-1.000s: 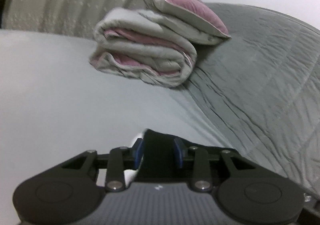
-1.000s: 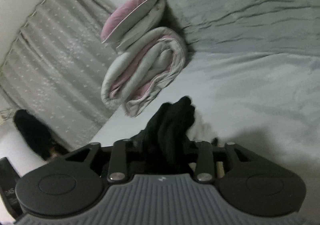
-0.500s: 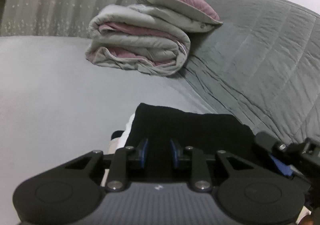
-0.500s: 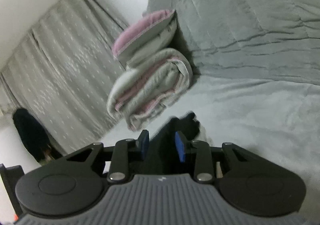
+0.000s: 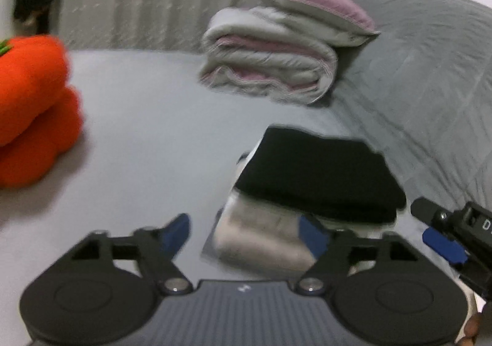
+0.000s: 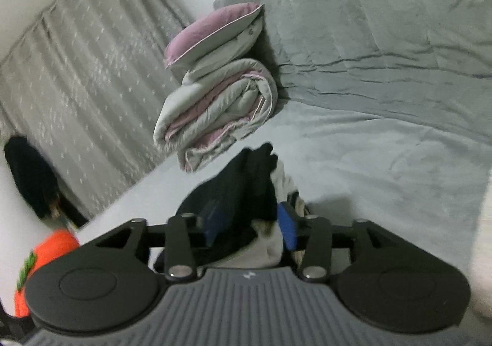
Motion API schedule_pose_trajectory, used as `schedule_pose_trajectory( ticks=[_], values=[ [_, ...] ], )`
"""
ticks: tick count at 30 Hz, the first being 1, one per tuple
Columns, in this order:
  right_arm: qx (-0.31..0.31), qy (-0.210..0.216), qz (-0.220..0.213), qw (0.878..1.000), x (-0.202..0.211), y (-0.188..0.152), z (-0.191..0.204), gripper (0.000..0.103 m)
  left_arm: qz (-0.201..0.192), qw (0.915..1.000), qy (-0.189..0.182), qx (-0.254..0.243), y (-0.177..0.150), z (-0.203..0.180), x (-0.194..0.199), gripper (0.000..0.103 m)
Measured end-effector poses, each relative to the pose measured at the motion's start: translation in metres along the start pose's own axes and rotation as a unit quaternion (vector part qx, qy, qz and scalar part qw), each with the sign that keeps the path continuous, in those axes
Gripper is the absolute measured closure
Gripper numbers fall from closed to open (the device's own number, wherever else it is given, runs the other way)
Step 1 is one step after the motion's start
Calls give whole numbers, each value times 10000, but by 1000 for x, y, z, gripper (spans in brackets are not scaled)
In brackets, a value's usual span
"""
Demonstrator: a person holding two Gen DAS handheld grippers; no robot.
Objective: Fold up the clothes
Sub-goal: 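Lower the bundle onto the clothes stack and open both grippers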
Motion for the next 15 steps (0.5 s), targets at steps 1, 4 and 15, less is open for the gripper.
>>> schedule_pose_trajectory(
  ticks=[1,4,15],
  values=[
    [70,-6,104,9999,6,-3,5,48,94,9999,103,6,-7,6,10,13],
    [268,11,370,9990,26,-14,17,41,287,9991,308,-76,-26,19,35,1],
    [1261,-173,993,9869,83,-51,49,0,496,9945,873,-300,-72,44,92,1]
  ],
)
Point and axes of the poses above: each gripper's, at about its wrist camera, not at the fingertips, and x roughly against the way its jaws point, z to its left, y to its top, the point moved 6 cm from there along -x, roughly the way its jaws point, and after that the axes turned 14 degrees about y, right-handed, at the moved point
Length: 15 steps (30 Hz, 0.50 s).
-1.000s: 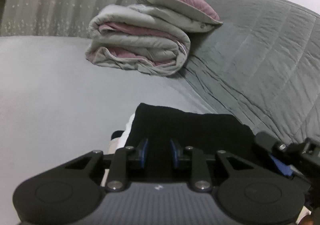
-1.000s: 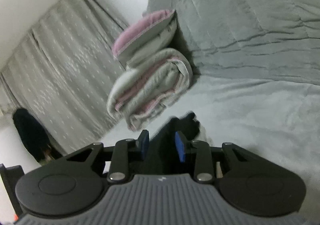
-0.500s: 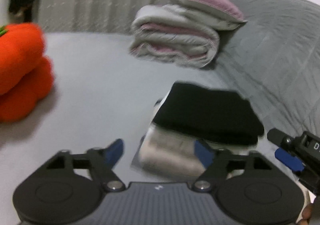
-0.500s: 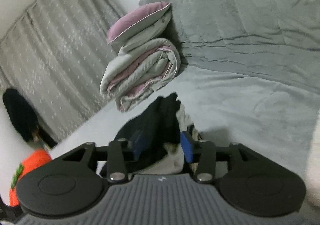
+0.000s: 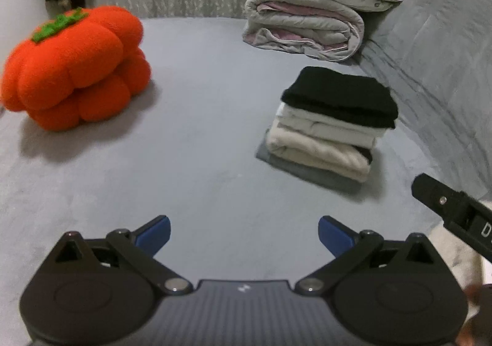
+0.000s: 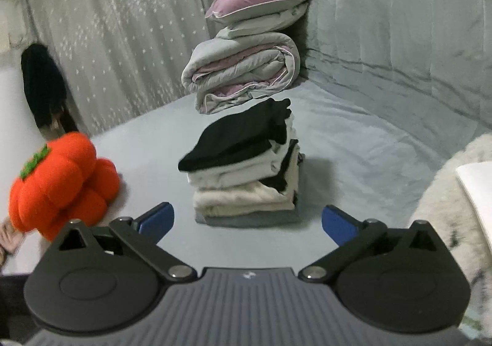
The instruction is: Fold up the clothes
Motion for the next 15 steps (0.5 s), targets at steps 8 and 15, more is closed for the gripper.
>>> schedule_pose_trajectory(
  ticks=[8,15],
  values=[
    [-179,-417,120,9989,-8,-20,-22,0,28,9995,293,-86,-18,-6,-1,1],
    [-164,-665,243,9974,-29,-30,-36,0,214,9990,352,-169,-30,-16,-17,1]
  ],
)
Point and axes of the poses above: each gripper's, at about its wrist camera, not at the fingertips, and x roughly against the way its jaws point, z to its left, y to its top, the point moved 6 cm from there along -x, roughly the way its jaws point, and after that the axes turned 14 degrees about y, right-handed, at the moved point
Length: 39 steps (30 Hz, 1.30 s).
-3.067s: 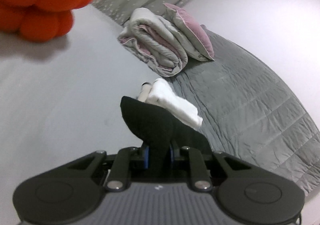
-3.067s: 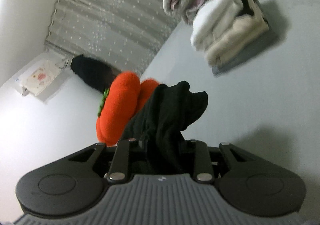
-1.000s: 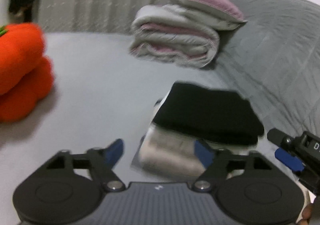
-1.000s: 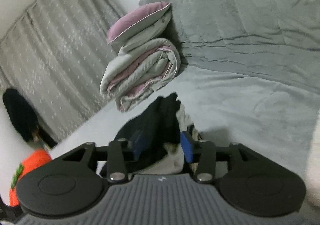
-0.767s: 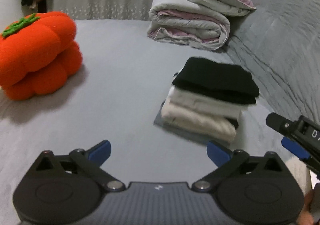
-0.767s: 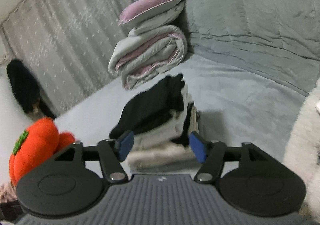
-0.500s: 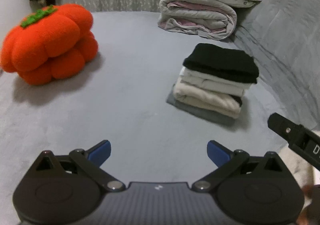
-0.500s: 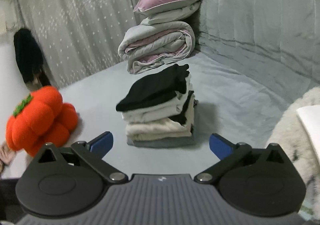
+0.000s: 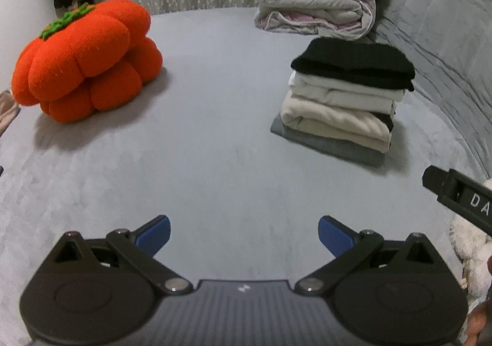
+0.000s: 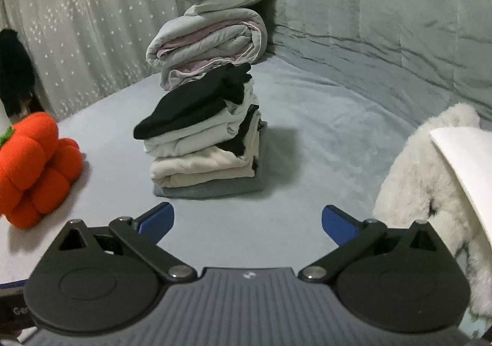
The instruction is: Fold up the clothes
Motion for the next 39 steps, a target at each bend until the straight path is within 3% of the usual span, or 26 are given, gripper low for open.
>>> schedule_pose_trajectory(
  ticks=[39],
  values=[
    [190,-136,9,9997,5,-5,5,0,-129,9997,-46,-188,10,-4,12,1]
  ],
)
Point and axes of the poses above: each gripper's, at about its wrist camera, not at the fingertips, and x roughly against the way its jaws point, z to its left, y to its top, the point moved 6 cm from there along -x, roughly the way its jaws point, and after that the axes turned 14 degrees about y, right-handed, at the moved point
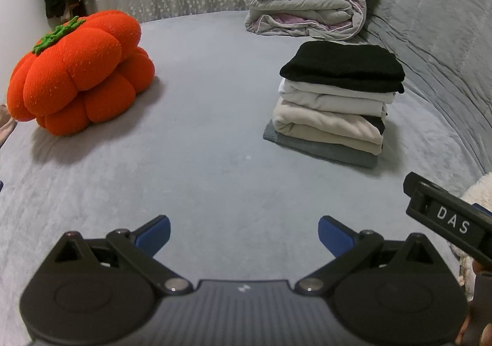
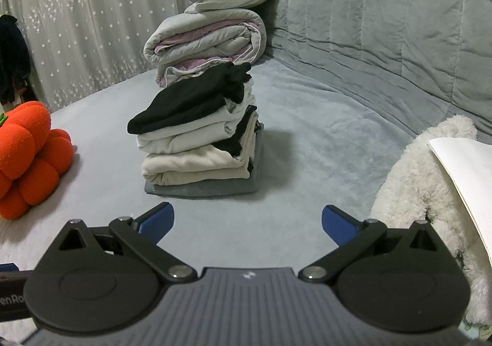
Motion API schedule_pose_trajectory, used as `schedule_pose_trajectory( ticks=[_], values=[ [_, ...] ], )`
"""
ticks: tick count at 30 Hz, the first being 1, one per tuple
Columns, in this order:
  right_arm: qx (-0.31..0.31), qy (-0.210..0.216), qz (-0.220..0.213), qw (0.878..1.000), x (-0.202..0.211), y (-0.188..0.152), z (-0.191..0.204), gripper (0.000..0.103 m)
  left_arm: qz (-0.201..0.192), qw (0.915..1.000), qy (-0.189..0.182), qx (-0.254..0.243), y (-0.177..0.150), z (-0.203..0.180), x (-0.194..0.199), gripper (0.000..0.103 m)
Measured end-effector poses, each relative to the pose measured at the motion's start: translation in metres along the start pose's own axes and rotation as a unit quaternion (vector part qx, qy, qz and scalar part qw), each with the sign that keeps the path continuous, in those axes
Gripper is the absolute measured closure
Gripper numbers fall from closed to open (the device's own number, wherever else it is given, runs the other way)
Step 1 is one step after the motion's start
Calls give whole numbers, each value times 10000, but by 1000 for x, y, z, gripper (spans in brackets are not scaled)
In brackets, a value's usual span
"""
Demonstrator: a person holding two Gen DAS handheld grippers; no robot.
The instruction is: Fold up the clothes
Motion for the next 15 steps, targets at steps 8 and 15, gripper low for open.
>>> schedule_pose_trajectory(
  ticks=[8,15],
  values=[
    [13,6,-4,10000,-2,1,-1,0,-1,10000,5,-39,0,-1,1,1],
    [11,2,-4,10000,-2,0,-1,0,4,10000,10,-24,-2,2,1,1]
  ],
)
Point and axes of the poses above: each gripper's, at about its wrist camera, not at the fingertips, and x roughly against the way its jaws point, z to its left, y to its top, the point moved 6 cm from there along -x, roughly the way its jaws point, and after that the axes turned 14 degrees about y, right-handed, at the moved point
